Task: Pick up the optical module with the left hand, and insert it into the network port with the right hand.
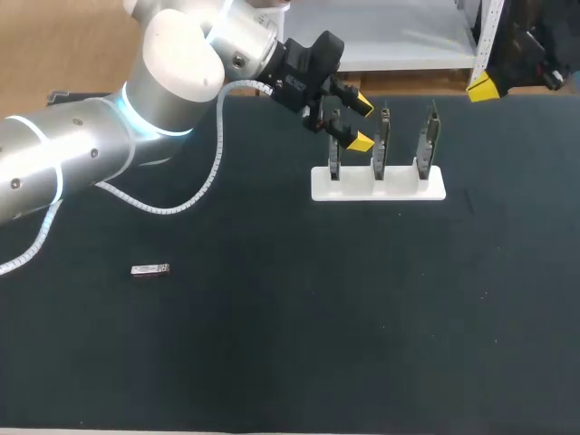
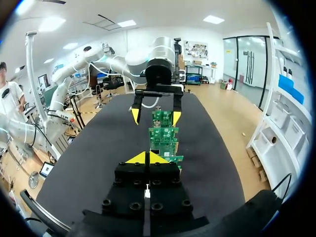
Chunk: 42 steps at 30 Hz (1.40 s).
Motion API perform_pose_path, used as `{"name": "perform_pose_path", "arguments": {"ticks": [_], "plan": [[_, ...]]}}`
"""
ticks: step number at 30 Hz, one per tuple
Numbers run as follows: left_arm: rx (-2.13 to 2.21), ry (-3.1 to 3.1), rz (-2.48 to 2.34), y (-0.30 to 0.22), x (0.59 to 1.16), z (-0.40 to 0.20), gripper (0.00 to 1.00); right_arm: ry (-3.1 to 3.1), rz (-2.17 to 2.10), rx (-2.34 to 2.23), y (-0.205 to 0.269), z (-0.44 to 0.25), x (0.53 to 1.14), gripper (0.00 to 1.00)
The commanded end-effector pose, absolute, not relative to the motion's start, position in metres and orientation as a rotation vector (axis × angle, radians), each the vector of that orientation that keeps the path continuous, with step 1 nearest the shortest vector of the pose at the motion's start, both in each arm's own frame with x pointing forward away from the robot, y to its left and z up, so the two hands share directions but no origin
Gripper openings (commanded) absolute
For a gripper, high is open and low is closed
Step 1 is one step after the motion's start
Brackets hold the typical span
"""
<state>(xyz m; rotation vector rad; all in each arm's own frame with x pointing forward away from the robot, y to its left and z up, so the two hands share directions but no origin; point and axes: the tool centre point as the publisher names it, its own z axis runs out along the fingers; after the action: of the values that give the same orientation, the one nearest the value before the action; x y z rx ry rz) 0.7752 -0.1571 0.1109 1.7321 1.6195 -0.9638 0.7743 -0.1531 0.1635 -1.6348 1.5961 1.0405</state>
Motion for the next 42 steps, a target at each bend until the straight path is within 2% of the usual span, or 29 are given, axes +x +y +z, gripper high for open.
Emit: {"name": "perform_pose_path", "arguments": {"ticks": [1, 20, 21, 22, 35, 42], "plan": [[1.736, 1.622, -0.964, -0.158, 0.777, 0.111, 1.00, 1.598, 1.039, -1.622, -0.151, 0.161, 0.774, 0.00], [1.736, 1.622, -0.964, -0.158, 0.777, 0.111, 1.00, 1.618, 1.017, -1.567, -0.142, 0.160, 0.774, 0.00], [1.736, 1.622, -0.964, -0.158, 0.777, 0.111, 1.00, 1.632, 1.004, -1.557, -0.142, 0.160, 0.775, 0.34], [1.736, 1.622, -0.964, -0.158, 0.777, 0.111, 1.00, 1.632, 1.004, -1.557, -0.142, 0.160, 0.775, 1.00], [1.736, 1.622, -0.964, -0.158, 0.777, 0.111, 1.00, 1.632, 1.004, -1.557, -0.142, 0.160, 0.775, 1.00], [1.775, 1.580, -0.957, -0.143, 0.773, 0.137, 1.00, 1.632, 1.004, -1.557, -0.142, 0.160, 0.775, 1.00]]}}
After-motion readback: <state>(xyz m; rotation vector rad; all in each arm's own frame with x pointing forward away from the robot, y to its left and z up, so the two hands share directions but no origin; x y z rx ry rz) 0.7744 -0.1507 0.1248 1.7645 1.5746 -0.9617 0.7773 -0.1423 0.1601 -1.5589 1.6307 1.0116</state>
